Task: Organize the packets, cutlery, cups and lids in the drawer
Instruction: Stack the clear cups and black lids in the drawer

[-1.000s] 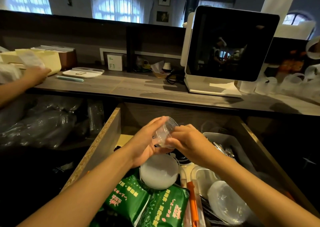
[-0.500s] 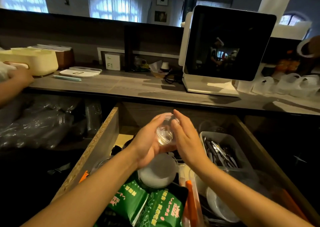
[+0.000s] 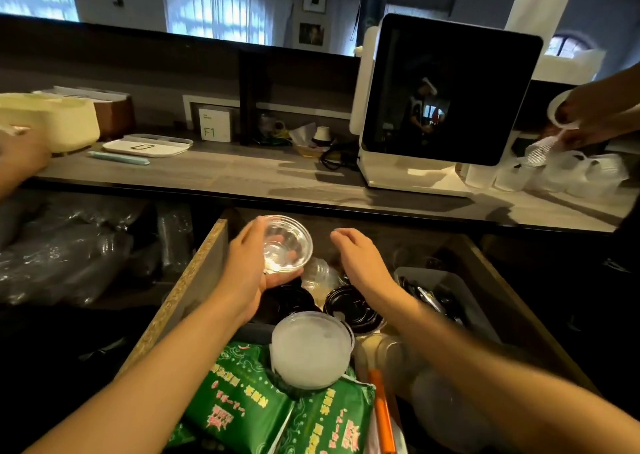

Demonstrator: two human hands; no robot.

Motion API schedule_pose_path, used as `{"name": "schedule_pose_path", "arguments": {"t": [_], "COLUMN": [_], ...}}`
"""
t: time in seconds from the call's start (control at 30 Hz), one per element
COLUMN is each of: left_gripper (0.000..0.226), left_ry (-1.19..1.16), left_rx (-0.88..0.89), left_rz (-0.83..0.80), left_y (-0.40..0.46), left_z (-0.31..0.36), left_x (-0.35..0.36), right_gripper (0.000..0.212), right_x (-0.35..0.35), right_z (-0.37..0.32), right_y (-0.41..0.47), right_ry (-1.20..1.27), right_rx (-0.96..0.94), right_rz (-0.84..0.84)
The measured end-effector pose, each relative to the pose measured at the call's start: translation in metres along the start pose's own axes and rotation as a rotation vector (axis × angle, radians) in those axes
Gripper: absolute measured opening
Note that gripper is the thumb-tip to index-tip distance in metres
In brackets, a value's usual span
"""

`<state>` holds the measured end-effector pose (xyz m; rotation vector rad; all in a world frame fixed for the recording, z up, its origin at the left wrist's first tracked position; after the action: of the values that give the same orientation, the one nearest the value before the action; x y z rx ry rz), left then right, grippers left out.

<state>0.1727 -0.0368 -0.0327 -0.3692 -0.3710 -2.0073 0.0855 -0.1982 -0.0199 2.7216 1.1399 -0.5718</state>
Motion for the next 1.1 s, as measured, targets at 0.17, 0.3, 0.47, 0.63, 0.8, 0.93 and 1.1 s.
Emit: {"name": "schedule_pose_path", "arguments": {"t": [0.17,0.3,0.47,0.63,0.8,0.93,1.1], "left_gripper": [0.033,0.036,0.036,0.036,0.037,0.027,0.026], "left_ry": [-0.032,-0.055,-0.099,-0.121,-0.133,-0.094,-0.049], "left_rx": [-0.018,-0.046,-0.097,-0.125,-0.135,-0.132,-0.128], "left_rz": [0.095,0.098,0.133,0.145,0.128,0.085,0.040], "left_y": [0.018,0.023,0.024,0.026,0.023,0.018,0.009], "left_z": [-0.010,-0.019,-0.028,-0.033,-0.032,-0.027,-0.022], "left_x": [-0.028,-0.034,-0.038,-0.038,-0.035,-0.029,-0.019], "right_gripper": [0.048,0.059,0.064,0.039,0.025,0.019,0.027], "right_x": [0.009,0.030,0.055,0.073,0.043,0.015,-0.023], "right_z": [0.013,0.038,0.063,0.073,0.040,0.000,-0.038], "right_y": [0.063,0.099,0.110,0.102,0.106,0.073,0.018], "right_ry": [-0.328,-0.277,-0.399,-0.782,-0.447,-0.076,0.217], "right_rx": [0.104,0.253,0.353,0.268,0.134,0.037,-0.144], "right_rz": [-0.010,-0.120,-0.256,-0.319,-0.089,-0.045,0.071]}}
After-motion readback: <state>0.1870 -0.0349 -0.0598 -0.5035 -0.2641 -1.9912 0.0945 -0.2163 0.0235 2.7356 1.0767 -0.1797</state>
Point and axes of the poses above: each hand's wrist, its own y-axis towards the middle knuckle, its own x-axis out of the palm, z = x × y, the point moved 10 cm from there along y, towards the middle knuckle, and after that the axes turned 11 degrees about x, right-handed, at the moved point
